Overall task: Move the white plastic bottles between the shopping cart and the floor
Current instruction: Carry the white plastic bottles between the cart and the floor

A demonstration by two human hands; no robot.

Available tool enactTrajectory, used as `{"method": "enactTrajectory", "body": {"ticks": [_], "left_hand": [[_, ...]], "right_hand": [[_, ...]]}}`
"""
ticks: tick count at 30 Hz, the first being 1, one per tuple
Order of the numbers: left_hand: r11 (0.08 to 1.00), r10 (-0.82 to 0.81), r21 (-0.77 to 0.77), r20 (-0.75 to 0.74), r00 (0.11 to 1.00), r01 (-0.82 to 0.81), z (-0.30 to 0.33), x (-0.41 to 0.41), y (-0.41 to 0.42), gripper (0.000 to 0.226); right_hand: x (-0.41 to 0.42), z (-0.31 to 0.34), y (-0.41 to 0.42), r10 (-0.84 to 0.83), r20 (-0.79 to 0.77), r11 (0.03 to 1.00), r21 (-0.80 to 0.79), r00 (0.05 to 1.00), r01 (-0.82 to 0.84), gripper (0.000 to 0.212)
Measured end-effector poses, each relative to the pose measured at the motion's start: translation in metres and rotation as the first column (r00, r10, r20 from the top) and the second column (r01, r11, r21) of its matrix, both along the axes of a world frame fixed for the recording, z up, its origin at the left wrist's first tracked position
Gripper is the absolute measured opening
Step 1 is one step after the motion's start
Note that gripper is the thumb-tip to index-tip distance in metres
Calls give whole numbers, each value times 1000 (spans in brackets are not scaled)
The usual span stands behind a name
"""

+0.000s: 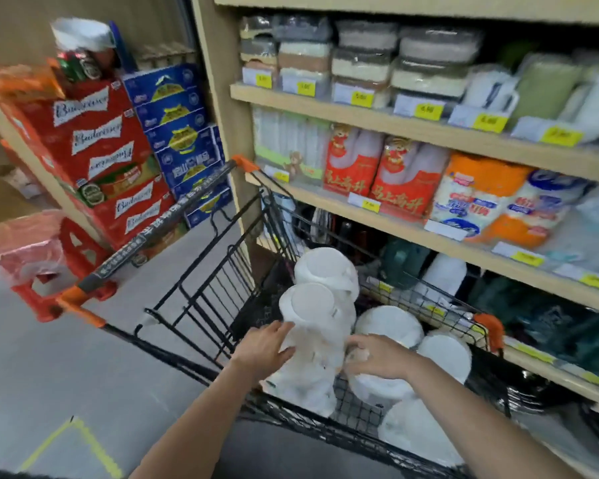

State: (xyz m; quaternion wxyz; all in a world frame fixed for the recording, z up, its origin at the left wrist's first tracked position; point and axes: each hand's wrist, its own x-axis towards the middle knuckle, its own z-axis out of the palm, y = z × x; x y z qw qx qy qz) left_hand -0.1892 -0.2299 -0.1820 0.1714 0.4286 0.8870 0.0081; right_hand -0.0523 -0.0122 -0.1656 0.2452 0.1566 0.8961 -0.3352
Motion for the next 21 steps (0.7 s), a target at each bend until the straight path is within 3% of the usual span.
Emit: {"method": "enactTrajectory", "body": {"ticks": [6,11,15,21], "left_hand": [[981,-169,111,114,979,156,17,50,128,45],[927,-343,211,138,929,311,28,134,230,40],[849,-497,297,166,852,437,38,236,316,35],[715,-686,360,190,703,600,37,419,439,20]], "right_hand": [[106,34,80,-257,25,964,74,966,255,46],[226,40,136,-522,-54,852,2,851,523,35],[335,37,182,-629,-113,775,-12,769,632,23],[512,50,255,-768,-122,636,-20,629,772,37]]}}
